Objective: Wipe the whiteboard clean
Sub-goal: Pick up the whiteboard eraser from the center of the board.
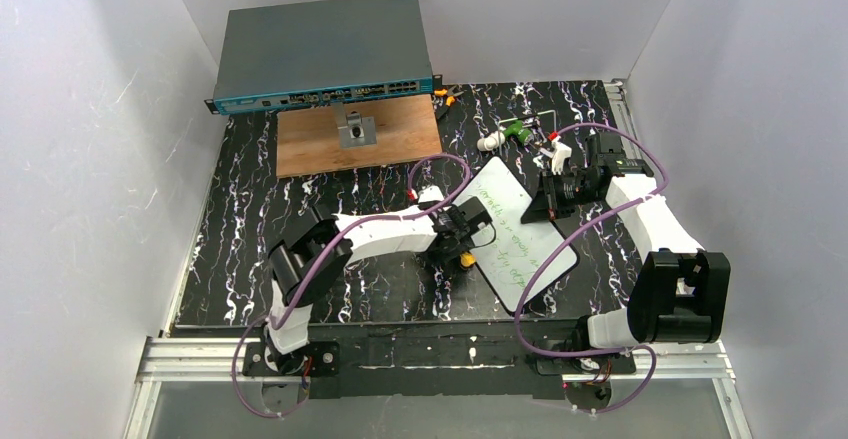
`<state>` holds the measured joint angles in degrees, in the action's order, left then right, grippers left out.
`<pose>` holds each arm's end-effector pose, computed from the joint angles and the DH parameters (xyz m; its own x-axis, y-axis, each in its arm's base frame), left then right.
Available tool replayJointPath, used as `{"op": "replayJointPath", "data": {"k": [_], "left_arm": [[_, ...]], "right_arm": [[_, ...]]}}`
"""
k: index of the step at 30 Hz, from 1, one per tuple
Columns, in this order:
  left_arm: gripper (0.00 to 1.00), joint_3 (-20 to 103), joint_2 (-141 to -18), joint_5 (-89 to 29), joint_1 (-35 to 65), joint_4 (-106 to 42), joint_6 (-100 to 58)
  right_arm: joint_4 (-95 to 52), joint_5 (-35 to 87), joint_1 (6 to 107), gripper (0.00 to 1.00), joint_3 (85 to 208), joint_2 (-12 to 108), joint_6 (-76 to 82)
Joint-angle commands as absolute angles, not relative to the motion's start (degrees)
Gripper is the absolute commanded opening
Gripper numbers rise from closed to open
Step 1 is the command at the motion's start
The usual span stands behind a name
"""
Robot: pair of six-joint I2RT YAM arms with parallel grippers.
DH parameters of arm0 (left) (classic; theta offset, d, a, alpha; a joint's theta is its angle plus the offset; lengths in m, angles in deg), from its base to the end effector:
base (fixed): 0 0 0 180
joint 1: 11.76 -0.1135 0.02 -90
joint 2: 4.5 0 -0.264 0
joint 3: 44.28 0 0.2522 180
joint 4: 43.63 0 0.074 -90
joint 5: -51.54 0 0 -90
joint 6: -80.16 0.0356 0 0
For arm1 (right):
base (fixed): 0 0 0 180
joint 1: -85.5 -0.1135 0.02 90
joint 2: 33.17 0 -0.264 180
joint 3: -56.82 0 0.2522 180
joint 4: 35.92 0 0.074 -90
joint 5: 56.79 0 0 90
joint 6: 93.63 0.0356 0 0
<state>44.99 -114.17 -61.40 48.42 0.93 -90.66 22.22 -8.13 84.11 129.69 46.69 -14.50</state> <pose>0.2062 -0.3318 0.1774 -0.7796 -0.4680 -0.4161 -0.3304 0.8719 -0.3615 0.2656 0.0300 0.2513 -0.8349 -0.1619 -0.5260 -0.4617 0.7263 0.5092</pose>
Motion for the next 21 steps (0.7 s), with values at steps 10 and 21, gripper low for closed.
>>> {"op": "replayJointPath", "data": {"k": [10,21], "left_arm": [[0.42,48.9,-116.2,-61.9,48.7,5.9,-91.0],[0.52,50.9,-115.0,-61.3,49.0,7.3,-90.7]], "right_arm": [[17.7,-2.5,84.6,0.01,129.2,45.4,-19.7],[17.7,-2.6,84.6,0.01,129.2,45.4,-20.0]]}}
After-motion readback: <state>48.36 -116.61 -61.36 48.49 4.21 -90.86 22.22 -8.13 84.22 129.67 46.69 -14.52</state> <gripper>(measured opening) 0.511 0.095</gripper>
